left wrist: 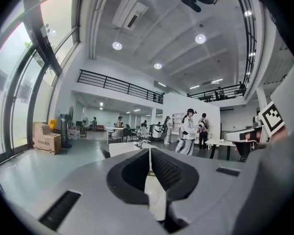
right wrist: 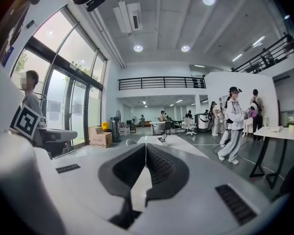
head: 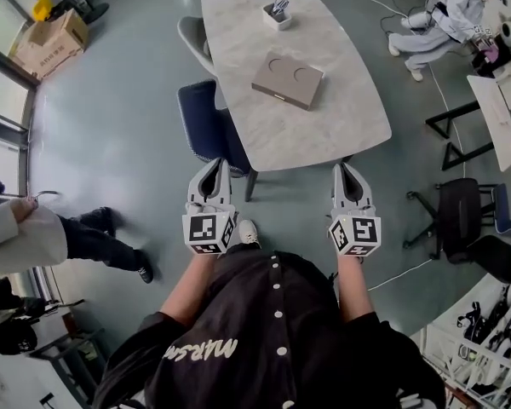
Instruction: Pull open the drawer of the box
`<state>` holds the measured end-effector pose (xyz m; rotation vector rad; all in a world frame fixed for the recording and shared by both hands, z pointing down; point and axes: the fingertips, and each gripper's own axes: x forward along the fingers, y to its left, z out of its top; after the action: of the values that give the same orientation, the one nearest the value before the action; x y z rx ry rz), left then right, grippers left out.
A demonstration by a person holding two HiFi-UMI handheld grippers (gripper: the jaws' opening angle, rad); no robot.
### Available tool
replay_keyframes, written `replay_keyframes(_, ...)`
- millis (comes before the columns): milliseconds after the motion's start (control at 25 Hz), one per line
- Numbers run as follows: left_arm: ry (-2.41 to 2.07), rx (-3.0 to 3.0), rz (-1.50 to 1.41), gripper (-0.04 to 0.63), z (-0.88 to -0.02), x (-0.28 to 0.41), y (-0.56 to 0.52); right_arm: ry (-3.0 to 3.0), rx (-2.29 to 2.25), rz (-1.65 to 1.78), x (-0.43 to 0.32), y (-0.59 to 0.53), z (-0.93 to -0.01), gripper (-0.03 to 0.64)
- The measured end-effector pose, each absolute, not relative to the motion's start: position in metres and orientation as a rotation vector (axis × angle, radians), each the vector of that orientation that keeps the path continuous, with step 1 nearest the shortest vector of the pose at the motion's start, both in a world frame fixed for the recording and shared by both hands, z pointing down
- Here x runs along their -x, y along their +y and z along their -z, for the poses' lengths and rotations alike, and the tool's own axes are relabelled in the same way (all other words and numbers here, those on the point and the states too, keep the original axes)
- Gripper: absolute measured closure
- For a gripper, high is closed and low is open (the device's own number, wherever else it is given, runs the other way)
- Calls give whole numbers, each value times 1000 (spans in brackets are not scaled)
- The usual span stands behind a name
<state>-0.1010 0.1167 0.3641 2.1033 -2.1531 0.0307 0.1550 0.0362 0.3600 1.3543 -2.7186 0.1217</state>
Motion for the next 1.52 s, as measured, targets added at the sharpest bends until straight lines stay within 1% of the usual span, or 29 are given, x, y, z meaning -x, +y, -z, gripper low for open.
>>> replay_keyframes(280,-2107,-2140,-34,574,-363,127,80,-2700,-1371,-151,-125,6,-360,618)
replay_keyframes(680,-2087,-2120,-48,572,-379,141,33,-2696,-1350,-182,-104,-47,-370,618)
replay_keyframes(1120,-2139,-2096,-45,574,-372,143,-37,-2742,-1278,-227,-85,-133,-374,618)
replay_keyframes(1520,-2176,-2063,-63,574,-371,144,-72,-2749,-1217,-259,-76,-172,-385,618)
